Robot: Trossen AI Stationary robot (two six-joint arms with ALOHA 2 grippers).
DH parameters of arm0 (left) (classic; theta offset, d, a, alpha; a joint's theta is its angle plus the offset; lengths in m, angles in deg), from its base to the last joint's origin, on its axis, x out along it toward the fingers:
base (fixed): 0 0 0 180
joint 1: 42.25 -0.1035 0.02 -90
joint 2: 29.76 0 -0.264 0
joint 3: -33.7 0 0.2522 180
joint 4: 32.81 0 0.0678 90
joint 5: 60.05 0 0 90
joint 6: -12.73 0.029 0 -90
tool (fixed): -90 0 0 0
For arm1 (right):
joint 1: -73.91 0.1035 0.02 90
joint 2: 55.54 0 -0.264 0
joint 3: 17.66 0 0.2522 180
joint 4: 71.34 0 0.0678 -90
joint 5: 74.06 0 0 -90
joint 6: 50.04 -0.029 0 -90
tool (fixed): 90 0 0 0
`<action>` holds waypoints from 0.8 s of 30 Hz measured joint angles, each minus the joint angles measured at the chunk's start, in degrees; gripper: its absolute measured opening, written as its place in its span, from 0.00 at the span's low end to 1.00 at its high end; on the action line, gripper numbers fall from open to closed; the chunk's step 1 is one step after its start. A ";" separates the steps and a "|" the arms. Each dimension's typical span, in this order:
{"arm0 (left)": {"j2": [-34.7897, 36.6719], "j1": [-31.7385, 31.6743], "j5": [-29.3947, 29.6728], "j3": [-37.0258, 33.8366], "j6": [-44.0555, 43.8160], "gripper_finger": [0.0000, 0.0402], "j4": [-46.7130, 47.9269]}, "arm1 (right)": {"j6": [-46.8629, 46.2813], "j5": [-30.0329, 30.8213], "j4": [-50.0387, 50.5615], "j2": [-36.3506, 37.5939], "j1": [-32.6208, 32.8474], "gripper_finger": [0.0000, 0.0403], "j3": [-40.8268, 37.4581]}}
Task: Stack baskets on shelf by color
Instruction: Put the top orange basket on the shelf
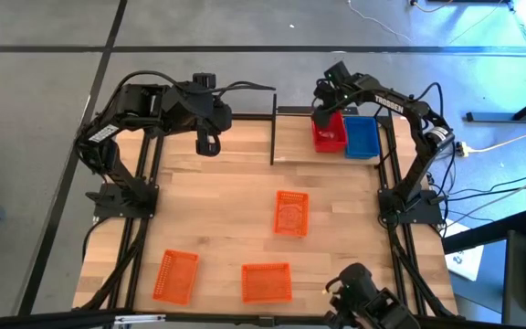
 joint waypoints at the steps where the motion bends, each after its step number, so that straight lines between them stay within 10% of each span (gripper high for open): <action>1: 0.00 0.00 0.00 0.00 0.00 0.21 0.02 | -0.06 -0.06 0.38 0.00 0.00 0.26 0.00; 11: 0.00 0.00 0.00 0.00 -2.62 0.21 0.02 | 0.08 0.02 3.00 4.55 0.38 0.26 3.51; 24: -0.06 4.53 -12.56 -1.06 -39.07 0.21 9.53 | 7.87 -11.72 23.74 33.53 17.97 0.26 6.09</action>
